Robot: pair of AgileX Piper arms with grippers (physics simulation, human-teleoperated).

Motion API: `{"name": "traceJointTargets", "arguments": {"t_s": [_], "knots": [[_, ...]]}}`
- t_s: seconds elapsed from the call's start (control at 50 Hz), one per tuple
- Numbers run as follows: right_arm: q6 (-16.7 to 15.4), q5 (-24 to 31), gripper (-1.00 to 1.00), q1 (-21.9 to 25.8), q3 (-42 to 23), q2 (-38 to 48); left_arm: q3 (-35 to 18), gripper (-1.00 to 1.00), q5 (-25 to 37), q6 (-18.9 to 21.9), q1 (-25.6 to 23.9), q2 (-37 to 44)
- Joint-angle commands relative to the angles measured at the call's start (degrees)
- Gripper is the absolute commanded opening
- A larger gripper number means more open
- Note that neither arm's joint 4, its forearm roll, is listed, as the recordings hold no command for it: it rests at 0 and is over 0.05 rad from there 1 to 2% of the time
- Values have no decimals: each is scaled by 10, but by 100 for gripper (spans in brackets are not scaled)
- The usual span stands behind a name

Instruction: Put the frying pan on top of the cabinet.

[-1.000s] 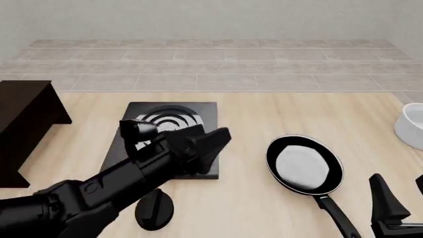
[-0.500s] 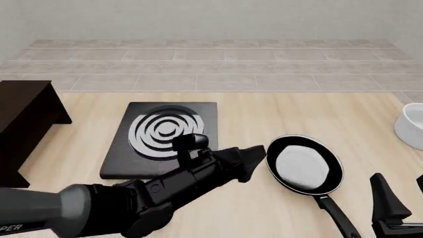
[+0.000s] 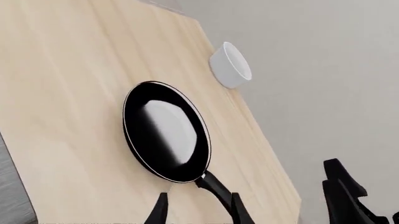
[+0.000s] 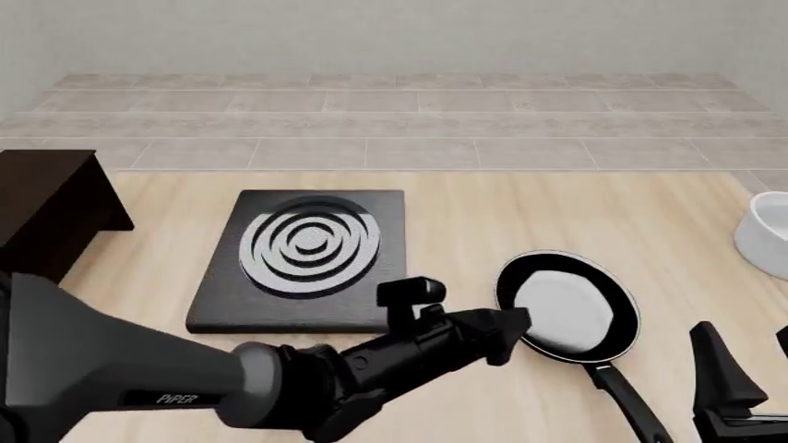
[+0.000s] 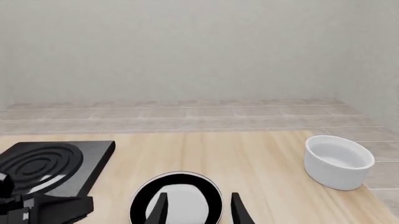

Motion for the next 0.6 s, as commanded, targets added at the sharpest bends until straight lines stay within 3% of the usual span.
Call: {"name": "traceJointTargets", "arguments": {"t_s": [0.02,0.6], "knots": [[4,-3,100,-1,1,0,-31,100,1,-14,-15,59],[1,-6,100,0,2,0,-98,100,20,-65,-83,144]]}}
